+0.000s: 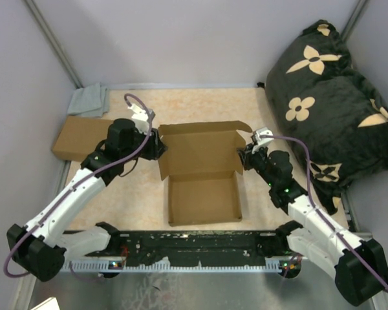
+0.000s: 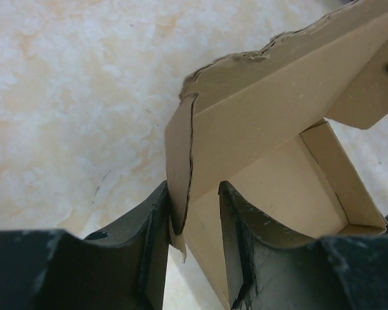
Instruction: Fold the paper box
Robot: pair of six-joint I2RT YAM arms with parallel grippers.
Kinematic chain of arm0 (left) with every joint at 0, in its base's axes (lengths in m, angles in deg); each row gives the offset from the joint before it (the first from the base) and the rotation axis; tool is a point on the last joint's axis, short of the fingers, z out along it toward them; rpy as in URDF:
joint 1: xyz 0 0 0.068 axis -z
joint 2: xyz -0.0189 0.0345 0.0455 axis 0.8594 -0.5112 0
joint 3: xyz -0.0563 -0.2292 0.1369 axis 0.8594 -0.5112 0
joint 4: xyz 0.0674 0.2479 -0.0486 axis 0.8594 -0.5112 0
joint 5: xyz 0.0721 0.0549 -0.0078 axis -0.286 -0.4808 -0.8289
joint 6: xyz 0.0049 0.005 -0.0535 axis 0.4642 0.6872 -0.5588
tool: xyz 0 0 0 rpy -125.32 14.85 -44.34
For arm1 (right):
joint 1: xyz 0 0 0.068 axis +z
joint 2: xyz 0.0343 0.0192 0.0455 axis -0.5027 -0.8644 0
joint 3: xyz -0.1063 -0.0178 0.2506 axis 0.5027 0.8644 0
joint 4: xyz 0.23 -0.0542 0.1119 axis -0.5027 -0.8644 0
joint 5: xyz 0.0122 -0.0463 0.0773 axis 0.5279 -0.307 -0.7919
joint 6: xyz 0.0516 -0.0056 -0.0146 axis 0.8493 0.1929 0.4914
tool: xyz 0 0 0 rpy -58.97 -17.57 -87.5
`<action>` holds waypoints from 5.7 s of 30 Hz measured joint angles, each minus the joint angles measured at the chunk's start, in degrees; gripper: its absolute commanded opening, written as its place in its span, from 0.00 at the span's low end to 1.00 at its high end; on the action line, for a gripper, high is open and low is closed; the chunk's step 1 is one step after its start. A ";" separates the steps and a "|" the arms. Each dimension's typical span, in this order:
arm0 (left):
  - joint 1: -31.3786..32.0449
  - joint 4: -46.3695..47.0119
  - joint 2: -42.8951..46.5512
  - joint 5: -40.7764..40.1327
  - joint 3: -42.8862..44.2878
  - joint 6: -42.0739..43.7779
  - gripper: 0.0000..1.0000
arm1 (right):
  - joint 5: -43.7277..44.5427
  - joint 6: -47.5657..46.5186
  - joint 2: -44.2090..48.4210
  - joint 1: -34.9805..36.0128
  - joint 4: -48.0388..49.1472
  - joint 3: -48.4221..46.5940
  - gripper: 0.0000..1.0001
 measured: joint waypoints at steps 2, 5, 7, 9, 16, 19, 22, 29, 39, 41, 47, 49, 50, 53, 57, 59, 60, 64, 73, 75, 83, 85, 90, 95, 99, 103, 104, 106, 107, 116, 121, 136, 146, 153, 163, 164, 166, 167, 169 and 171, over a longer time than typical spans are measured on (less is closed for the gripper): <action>1.55 -0.90 -1.60 -1.20 0.83 0.00 0.37 | 0.02 0.42 0.00 0.00 -1.03 -0.61 0.14; 3.63 -2.05 -3.78 -3.69 1.62 -0.02 0.27 | 0.04 1.07 0.00 0.00 -2.99 -1.97 0.17; 4.50 -2.78 -4.59 -5.33 1.88 -0.13 0.15 | 0.07 1.57 -0.04 0.00 -5.07 -3.15 0.23; 5.18 -3.89 -5.07 -7.30 2.45 -0.50 0.02 | 0.13 2.25 -0.39 -0.02 -7.39 -4.66 0.35; 6.51 -5.64 -4.94 -12.98 3.96 -0.66 0.00 | 0.76 4.39 -5.57 0.00 -20.72 -16.63 0.56; 6.86 -5.31 -3.54 -14.45 3.72 -0.26 0.00 | 1.18 4.52 -8.41 0.02 -26.38 -22.43 0.56; 7.28 -3.67 0.22 -15.17 1.57 0.92 0.00 | 1.81 4.46 -10.56 0.02 -31.01 -26.49 0.56; 7.74 1.07 7.26 -15.65 -3.61 2.23 0.00 | 0.63 4.42 -12.57 0.00 -40.63 -32.00 0.38; 8.76 6.05 7.10 -16.96 -5.90 2.01 0.00 | -0.35 7.15 -16.17 0.02 -46.58 -35.76 0.15; 8.98 7.15 6.54 -17.77 -5.90 1.90 0.00 | 0.17 8.07 -17.31 0.02 -45.97 -36.04 0.16; 9.20 11.74 3.08 -20.00 -5.88 1.95 0.00 | 2.51 10.10 -18.86 0.02 -40.26 -35.12 0.16; 9.29 13.92 1.70 -20.61 -5.88 1.97 0.00 | 3.45 10.43 -18.86 0.02 -37.20 -33.94 0.16; 9.31 15.02 0.98 -20.92 -5.86 1.99 0.00 | 4.00 10.54 -18.86 0.02 -35.56 -33.18 0.16; 9.31 17.62 -0.52 -21.53 -5.86 2.05 0.00 | 5.20 10.97 -18.86 0.02 -32.00 -31.17 0.16; 9.31 20.39 -1.90 -21.97 -5.86 1.90 0.04 | 6.73 11.43 -18.80 0.02 -26.86 -28.17 0.16; 9.31 21.11 -2.51 -21.88 -5.86 1.46 0.07 | 7.30 11.52 -18.67 0.02 -25.20 -26.49 0.16; 9.33 21.42 -2.80 -21.77 -5.86 0.98 0.10 | 7.52 11.61 -18.49 0.02 -24.28 -25.49 0.16; 9.33 22.73 -3.34 -20.61 -6.40 -1.46 0.19 | 7.98 12.20 -17.03 0.02 -22.05 -20.81 0.16; 9.35 25.51 -3.34 -16.94 -9.49 -9.16 0.29 | 10.27 13.90 -12.39 1.25 -21.16 -14.21 0.16; 9.38 25.73 -3.37 -15.93 -9.81 -10.47 0.29 | 10.93 13.99 -11.56 1.77 -21.18 -14.16 0.16; 9.38 25.99 -4.90 -14.80 -10.49 -11.63 0.15 | 16.02 14.40 -9.68 5.60 -22.69 -14.14 0.17; 9.40 25.90 -5.07 -15.02 -10.73 -11.56 0.10 | 17.53 14.45 -9.62 6.91 -22.97 -14.03 0.19; 9.70 27.06 -4.42 -15.08 -12.00 -11.82 0.05 | 20.22 15.08 -8.92 8.50 -23.80 -12.48 0.20; 9.73 28.46 -1.97 -14.67 -14.73 -13.70 0.00 | 21.57 16.17 -7.82 9.05 -26.03 -10.80 0.21; 10.67 29.57 -1.46 -13.84 -15.87 -16.09 0.00 | 22.60 16.96 -7.82 9.09 -28.11 -10.29 0.22; 12.15 30.01 -1.79 -13.97 -15.87 -16.57 0.00 | 23.12 17.79 -7.72 9.09 -29.35 -10.10 0.31; 12.35 30.10 -1.86 -14.16 -15.87 -16.55 0.00 | 23.12 17.97 -7.63 9.09 -29.77 -10.08 0.36; 12.85 29.97 -1.97 -15.15 -15.72 -16.15 0.00 | 22.95 18.34 -7.15 9.09 -30.42 -10.08 0.44; 13.00 29.70 -2.01 -15.76 -15.54 -15.89 0.00 | 22.64 18.47 -6.67 9.09 -30.82 -10.08 0.47; 13.88 21.31 -3.69 -26.40 -9.90 -8.76 0.00 | 14.29 17.53 -2.12 9.11 -37.03 -14.51 0.52; 13.86 19.69 -4.09 -32.87 -7.30 -3.10 0.00 | 11.43 16.37 -0.94 9.11 -39.95 -17.46 0.54; 13.86 39.52 -6.69 -43.56 -14.43 14.32 0.00 | 13.94 12.11 -4.50 9.11 -43.98 -20.50 0.68; 13.86 47.45 -6.47 -43.34 -20.35 14.67 0.00 | 17.81 7.30 -11.02 7.76 -39.43 -24.48 0.69; 13.86 47.71 -5.42 -42.36 -20.68 14.34 0.00 | 20.00 2.64 -14.88 7.06 -33.53 -24.46 0.68; 13.86 46.69 -4.85 -40.89 -20.65 13.14 0.00 | 15.34 -0.59 -17.25 5.33 -20.61 -23.50 0.25; 13.86 46.45 -4.76 -40.70 -20.65 12.83 0.00 | 14.47 -0.37 -17.62 5.31 -20.68 -23.52 0.22; 13.86 45.70 -4.50 -39.93 -20.65 12.04 0.00 | 12.44 0.11 -18.21 5.31 -20.92 -23.54 0.20; 13.86 45.20 -4.33 -39.23 -20.65 11.13 0.00 | 11.80 0.42 -18.25 5.31 -21.03 -23.54 0.20; 13.86 44.72 -4.11 -38.56 -20.61 10.38 0.01 | 10.19 1.29 -18.25 5.27 -21.14 -23.54 0.20; 13.86 43.50 -3.98 -37.66 -20.09 9.14 0.03 | 9.03 2.19 -18.25 5.22 -21.16 -23.58 0.20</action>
